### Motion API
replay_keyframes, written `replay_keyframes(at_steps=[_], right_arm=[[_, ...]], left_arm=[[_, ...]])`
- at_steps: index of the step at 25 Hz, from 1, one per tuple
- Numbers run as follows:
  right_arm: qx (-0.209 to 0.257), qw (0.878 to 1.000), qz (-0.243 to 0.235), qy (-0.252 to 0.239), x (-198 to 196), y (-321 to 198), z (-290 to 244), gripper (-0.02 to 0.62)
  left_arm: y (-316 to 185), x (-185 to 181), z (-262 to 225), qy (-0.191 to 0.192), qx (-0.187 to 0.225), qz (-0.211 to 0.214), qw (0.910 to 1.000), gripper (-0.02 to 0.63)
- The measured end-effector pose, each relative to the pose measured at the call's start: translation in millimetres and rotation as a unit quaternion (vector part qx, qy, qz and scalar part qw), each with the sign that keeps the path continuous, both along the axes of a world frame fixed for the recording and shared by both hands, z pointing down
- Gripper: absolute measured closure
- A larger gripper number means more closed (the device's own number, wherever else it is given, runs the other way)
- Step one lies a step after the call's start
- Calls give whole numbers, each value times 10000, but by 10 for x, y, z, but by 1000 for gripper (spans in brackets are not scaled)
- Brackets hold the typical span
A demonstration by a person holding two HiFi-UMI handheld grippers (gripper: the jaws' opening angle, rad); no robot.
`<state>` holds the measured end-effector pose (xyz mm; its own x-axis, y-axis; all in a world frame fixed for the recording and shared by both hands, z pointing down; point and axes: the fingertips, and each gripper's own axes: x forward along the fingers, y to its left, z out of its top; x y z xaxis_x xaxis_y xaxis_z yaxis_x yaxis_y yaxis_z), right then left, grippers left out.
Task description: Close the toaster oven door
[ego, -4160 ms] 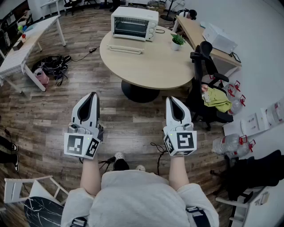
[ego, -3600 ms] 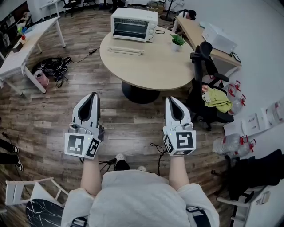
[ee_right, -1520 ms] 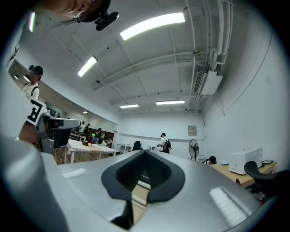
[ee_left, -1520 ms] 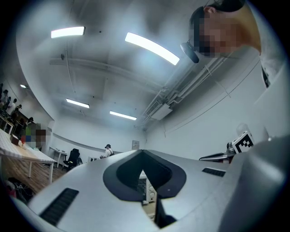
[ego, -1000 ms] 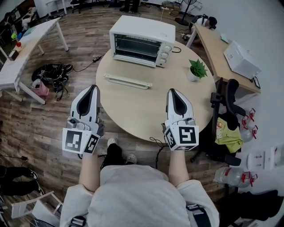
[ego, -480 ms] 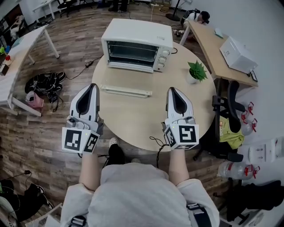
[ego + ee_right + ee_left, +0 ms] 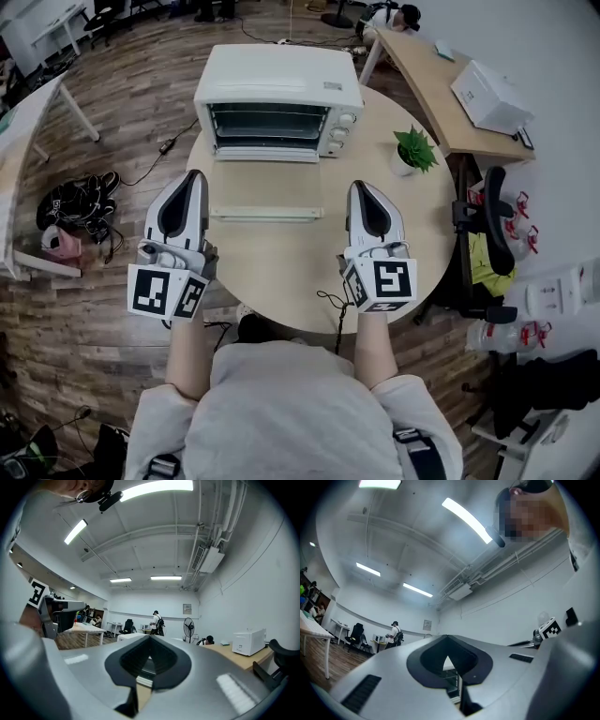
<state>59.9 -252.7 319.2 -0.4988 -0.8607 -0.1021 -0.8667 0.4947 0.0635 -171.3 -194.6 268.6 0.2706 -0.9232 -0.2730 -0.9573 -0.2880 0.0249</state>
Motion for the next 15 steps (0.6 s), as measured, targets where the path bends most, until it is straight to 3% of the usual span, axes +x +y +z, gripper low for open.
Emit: replay_keyframes(at_steps=[15], right_arm=[[-874, 9941, 640, 6, -179, -407, 698, 583]], left_arm=[[-737, -183, 263, -5, -338, 713, 9969, 600]])
